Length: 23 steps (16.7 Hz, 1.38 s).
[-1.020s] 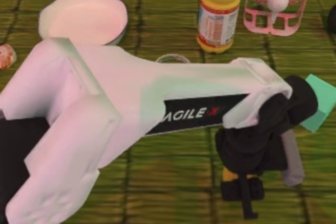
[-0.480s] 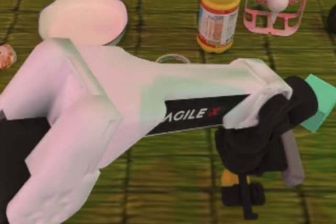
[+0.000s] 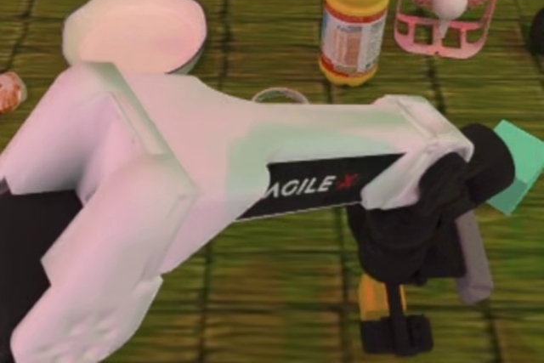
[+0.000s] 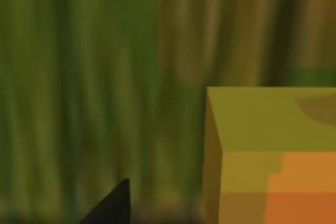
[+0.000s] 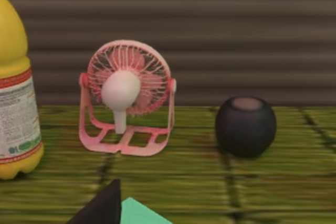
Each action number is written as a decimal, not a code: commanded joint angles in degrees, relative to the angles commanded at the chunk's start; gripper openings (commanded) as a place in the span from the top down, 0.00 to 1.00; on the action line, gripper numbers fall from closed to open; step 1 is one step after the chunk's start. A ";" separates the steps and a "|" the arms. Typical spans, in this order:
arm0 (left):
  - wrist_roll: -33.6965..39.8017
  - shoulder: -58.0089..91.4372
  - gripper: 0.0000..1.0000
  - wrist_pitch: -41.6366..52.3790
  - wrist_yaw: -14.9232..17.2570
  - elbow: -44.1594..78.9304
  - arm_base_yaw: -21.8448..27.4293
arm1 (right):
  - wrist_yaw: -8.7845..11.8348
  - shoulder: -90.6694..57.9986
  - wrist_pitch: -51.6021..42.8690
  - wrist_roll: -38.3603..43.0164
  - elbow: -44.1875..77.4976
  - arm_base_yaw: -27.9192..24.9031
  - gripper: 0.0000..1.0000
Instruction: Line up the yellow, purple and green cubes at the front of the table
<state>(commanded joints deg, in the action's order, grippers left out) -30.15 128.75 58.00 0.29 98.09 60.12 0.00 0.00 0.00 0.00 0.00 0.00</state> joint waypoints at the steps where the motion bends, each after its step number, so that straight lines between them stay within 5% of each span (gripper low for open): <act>1: 0.00 0.00 0.00 0.00 0.00 0.00 0.00 | 0.00 0.00 0.00 0.00 0.00 0.00 0.00; 17: 0.22 -3.20 0.00 13.82 -0.04 10.48 -0.98 | 0.00 0.00 0.00 0.00 0.00 0.00 0.00; 23: 11.32 -5.25 0.00 12.44 -0.15 6.96 -13.15 | 0.00 0.00 0.00 0.00 0.00 0.00 0.00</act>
<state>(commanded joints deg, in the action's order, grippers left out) -18.82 123.50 70.43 0.13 105.05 46.97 0.00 0.00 0.00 0.00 0.00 0.00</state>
